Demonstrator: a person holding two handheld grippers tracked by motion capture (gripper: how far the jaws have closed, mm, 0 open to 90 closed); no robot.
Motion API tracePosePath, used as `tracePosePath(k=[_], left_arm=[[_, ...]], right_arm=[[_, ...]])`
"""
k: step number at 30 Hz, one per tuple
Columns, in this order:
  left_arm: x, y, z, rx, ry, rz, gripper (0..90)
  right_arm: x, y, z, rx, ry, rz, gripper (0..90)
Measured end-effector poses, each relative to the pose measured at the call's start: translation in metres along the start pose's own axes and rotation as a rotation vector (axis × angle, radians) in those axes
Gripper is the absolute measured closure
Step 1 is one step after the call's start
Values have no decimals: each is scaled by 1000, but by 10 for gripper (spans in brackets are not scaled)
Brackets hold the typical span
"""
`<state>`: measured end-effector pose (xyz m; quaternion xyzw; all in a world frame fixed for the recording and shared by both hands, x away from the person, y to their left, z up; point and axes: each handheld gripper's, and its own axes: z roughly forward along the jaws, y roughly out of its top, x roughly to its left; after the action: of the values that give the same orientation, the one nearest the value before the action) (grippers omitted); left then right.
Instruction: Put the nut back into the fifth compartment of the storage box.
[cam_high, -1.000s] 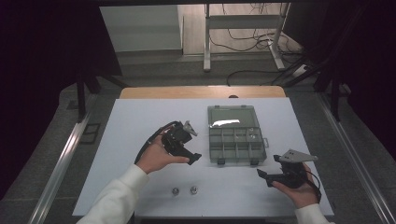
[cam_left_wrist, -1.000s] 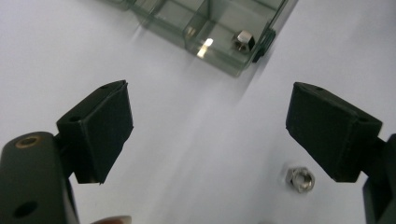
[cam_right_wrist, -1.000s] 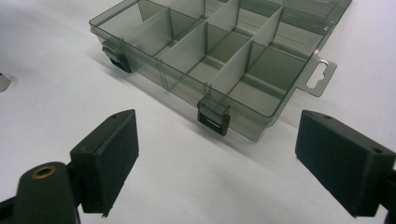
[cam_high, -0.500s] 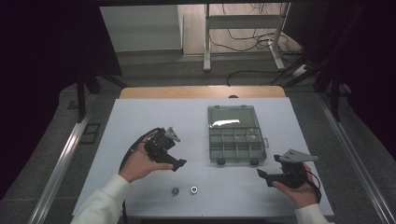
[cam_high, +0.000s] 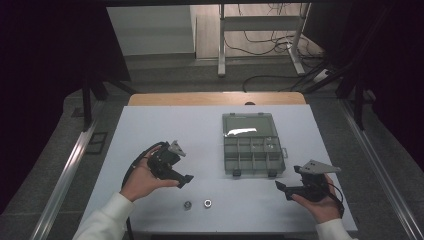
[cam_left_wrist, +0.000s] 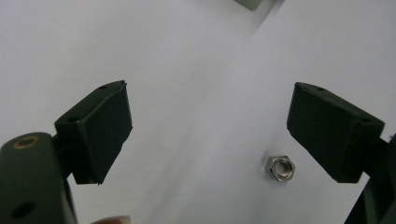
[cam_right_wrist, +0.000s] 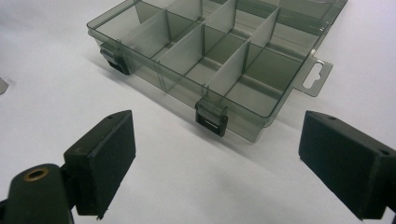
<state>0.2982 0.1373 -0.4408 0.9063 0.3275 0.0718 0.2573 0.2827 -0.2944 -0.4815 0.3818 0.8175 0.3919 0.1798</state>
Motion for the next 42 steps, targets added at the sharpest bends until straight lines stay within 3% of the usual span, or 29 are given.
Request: tracePosePath(k=[8,14,18,30,36,42], left_arm=[[-3,-16,-3,16,6,-22,144],[-4,-25,0,53,19,-66,146],[-9,-30,4,62,7,-79,142],[-23,-35,13,78,-47,4,150],[-27,-38,17,88,-70,17,149],[-34,-43,25,130,-98,66,146]], right_arm=[[1,0,-1,-3,-4,2,111],[1,0,0,0,-2,0,111],[1,0,0,-1,-3,1,111],[2,0,0,2,-1,-1,111],[2,0,0,2,0,0,111],[2,0,0,4,0,0,111]])
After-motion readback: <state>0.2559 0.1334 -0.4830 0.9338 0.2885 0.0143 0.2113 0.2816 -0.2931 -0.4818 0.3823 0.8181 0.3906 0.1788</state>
